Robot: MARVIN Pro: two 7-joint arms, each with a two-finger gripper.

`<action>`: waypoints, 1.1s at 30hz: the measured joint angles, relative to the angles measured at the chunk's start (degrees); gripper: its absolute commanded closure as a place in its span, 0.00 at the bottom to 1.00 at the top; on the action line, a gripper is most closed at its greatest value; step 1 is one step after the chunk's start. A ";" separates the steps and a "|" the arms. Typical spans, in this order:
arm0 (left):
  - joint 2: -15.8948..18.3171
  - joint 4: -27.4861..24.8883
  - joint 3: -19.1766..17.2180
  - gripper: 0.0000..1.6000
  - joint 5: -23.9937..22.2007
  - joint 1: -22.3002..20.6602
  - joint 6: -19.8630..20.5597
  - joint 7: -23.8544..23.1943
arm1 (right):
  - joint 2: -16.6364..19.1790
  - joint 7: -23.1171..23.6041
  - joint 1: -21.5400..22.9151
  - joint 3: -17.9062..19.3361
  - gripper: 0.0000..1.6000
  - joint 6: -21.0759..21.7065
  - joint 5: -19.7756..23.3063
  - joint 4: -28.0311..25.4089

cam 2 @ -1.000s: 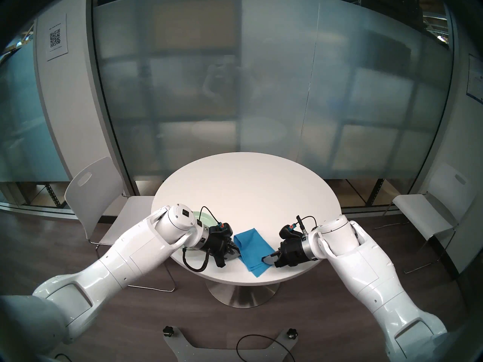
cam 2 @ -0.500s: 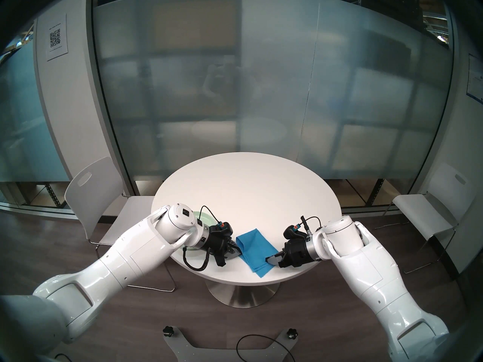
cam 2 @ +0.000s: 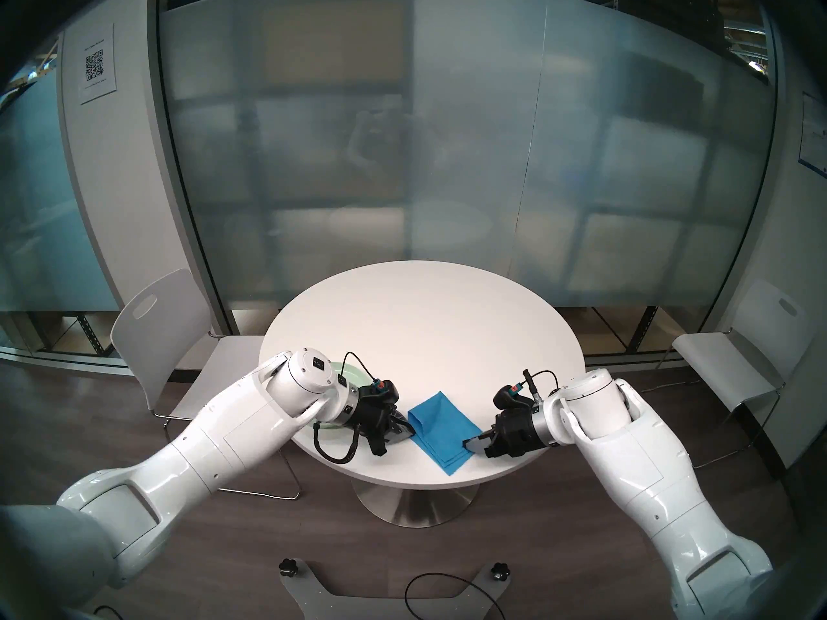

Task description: Fold the napkin in half twice and place it beside the plate

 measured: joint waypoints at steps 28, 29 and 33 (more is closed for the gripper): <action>-0.17 -0.10 0.49 0.64 0.07 -0.13 0.29 0.15 | -1.68 -0.05 2.14 0.75 0.67 -0.24 2.97 0.32; -0.17 -0.14 0.49 0.64 0.07 -0.13 0.36 0.17 | -1.90 0.01 2.43 0.26 0.67 -0.39 2.89 0.90; -0.18 -0.31 0.46 0.64 0.05 -0.13 0.76 0.29 | -2.94 0.19 3.59 -1.62 0.69 -1.05 2.40 3.05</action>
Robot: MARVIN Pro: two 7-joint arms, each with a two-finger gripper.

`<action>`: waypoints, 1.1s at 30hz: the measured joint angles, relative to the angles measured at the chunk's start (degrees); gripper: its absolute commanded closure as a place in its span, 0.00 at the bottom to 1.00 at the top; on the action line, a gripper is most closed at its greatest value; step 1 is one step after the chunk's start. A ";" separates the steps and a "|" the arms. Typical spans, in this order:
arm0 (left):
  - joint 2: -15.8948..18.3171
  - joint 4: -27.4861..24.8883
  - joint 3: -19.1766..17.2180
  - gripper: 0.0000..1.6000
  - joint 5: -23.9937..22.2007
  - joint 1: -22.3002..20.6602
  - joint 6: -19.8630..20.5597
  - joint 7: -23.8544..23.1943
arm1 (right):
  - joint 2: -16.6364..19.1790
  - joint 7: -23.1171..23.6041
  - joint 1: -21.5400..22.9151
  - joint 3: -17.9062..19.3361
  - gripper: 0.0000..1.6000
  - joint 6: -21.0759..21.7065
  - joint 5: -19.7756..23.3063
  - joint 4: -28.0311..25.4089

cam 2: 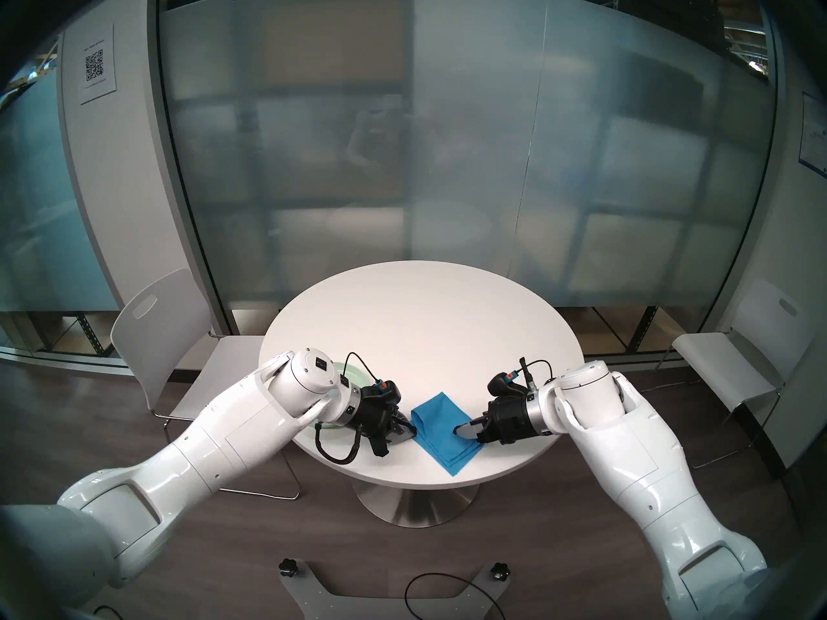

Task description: Fold the napkin in half twice and place it beside the plate

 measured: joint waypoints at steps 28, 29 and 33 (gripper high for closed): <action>1.12 -2.27 -1.56 0.62 -0.85 0.03 0.29 0.40 | -1.10 1.00 2.95 -4.03 0.89 -1.54 -4.98 2.30; 1.20 -2.36 -1.60 0.62 -0.88 0.03 0.31 0.37 | -1.10 0.97 2.94 -3.99 0.89 -1.51 -5.05 2.25; 1.68 -2.89 -1.76 0.62 -1.01 0.04 0.43 0.10 | -1.07 0.47 2.74 -3.46 0.89 -1.06 -5.34 2.04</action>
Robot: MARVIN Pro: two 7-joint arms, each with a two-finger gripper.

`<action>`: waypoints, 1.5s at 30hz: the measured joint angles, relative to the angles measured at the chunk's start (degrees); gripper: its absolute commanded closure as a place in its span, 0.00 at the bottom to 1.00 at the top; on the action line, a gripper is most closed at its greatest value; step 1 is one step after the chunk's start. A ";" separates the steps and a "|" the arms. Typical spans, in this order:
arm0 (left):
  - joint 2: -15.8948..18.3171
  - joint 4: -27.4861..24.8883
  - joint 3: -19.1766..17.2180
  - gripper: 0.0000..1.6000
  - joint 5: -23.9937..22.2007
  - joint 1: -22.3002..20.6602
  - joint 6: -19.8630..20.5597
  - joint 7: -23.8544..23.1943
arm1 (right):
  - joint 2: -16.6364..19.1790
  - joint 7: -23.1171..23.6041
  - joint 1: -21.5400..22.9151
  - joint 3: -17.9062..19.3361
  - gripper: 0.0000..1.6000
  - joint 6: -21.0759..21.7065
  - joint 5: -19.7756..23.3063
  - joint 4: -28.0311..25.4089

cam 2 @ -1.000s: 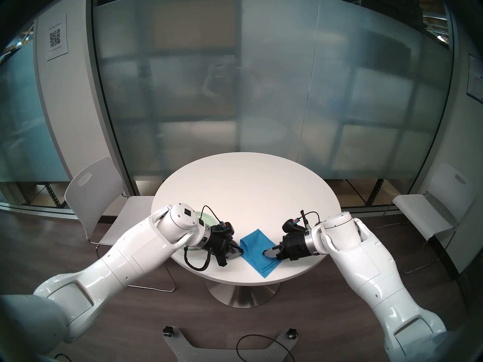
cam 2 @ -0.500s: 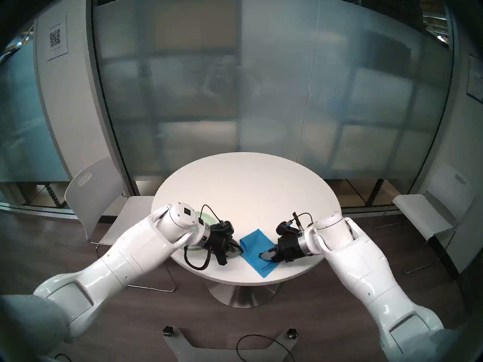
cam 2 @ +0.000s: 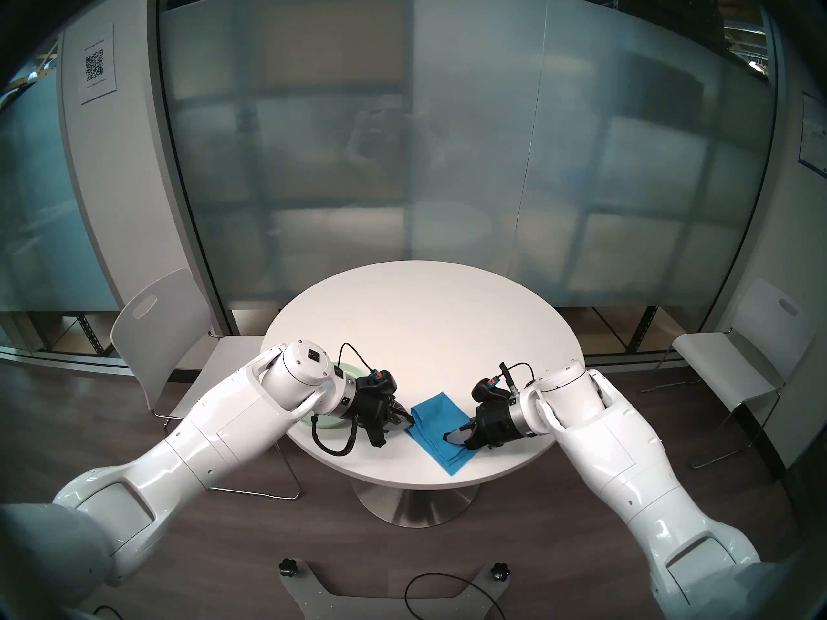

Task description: Fold the napkin in half twice and place it beside the plate

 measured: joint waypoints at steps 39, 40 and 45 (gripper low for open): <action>2.41 -5.00 -5.64 0.62 -3.79 2.44 2.11 3.36 | -0.55 -6.93 -5.37 12.00 0.87 -0.95 2.38 1.28; 2.42 -5.20 -5.86 0.62 -3.95 2.61 2.32 3.54 | -0.71 -7.14 -5.37 12.27 0.87 -1.08 2.51 1.51; 2.56 -5.86 -6.81 0.62 -4.53 3.14 2.99 4.13 | -1.36 -8.01 -5.19 13.30 0.87 -1.50 2.89 2.51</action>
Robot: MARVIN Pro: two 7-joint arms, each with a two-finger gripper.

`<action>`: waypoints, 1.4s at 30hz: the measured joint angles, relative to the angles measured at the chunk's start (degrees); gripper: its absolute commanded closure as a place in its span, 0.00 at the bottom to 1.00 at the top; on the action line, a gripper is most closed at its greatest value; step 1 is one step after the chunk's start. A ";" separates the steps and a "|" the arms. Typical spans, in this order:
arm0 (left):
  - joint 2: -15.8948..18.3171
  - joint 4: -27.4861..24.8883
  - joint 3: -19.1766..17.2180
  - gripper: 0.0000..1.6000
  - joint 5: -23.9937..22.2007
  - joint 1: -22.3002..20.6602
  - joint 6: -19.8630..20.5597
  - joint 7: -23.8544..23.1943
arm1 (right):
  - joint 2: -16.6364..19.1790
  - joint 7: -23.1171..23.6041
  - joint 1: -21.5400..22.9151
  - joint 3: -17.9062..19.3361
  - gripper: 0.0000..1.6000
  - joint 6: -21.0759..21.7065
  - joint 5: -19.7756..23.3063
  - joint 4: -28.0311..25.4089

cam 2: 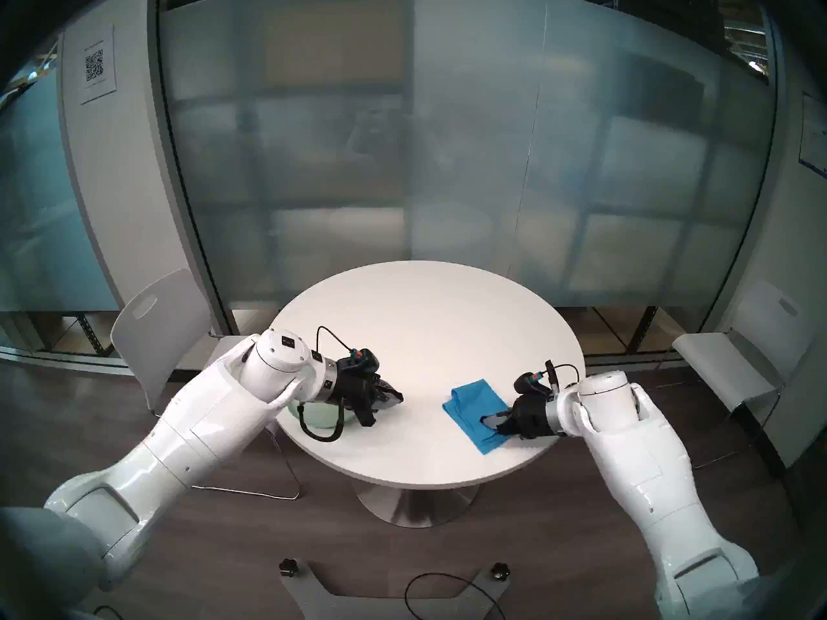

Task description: Fold the napkin in half twice and place it beside the plate

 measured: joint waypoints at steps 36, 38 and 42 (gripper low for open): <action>0.03 0.84 0.24 0.62 -0.11 -0.75 -0.72 -0.18 | 0.56 1.62 0.25 2.70 0.80 1.96 1.32 -2.37; -0.03 0.94 0.24 0.62 -0.08 -0.81 -0.74 -0.06 | 0.72 1.77 -0.09 2.93 0.80 2.13 1.33 -2.90; -0.05 1.23 0.22 0.62 -0.04 -0.94 -0.82 0.24 | 0.97 2.00 -0.63 3.28 0.79 2.36 1.34 -3.66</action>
